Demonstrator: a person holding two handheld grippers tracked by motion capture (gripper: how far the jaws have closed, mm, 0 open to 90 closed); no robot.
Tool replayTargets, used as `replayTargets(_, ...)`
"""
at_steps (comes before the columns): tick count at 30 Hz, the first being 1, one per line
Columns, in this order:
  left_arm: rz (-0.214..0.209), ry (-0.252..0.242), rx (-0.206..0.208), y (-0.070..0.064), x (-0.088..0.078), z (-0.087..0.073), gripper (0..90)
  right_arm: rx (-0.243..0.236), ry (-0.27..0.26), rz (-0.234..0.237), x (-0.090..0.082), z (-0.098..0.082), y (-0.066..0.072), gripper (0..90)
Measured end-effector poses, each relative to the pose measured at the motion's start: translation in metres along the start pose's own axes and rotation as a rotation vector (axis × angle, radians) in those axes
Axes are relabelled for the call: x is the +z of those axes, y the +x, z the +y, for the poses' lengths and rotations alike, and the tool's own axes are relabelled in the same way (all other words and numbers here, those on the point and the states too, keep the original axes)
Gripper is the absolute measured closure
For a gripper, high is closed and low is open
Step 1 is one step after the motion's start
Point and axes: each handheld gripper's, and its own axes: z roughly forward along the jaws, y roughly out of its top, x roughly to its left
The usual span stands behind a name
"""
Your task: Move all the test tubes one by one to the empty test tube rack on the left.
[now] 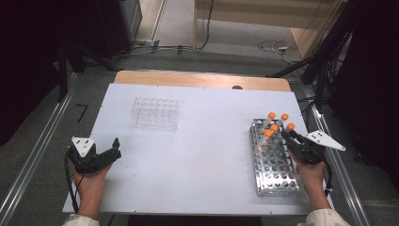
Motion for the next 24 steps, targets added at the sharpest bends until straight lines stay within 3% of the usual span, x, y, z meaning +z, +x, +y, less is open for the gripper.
replayTargets(9,0.012,-0.001,-0.012,0.001,-0.002,0.000,4.0,0.017,-0.041,-0.019,-0.010,0.013,0.001,72.3)
replayTargets(11,-0.003,0.011,-0.042,0.003,0.001,-0.002,4.0,0.039,-0.058,-0.016,-0.014,0.016,0.002,72.3)
replayTargets(15,-0.021,0.015,-0.027,0.001,0.001,-0.001,4.0,0.019,-0.064,-0.022,-0.018,0.020,0.006,72.3)
replayTargets(18,-0.025,-0.013,-0.008,-0.004,-0.002,0.002,4.0,0.025,-0.077,-0.019,-0.023,0.022,0.007,72.3)
replayTargets(24,-0.030,-0.013,-0.007,-0.004,-0.003,0.002,4.0,0.024,-0.091,-0.021,-0.031,0.026,0.009,72.3)
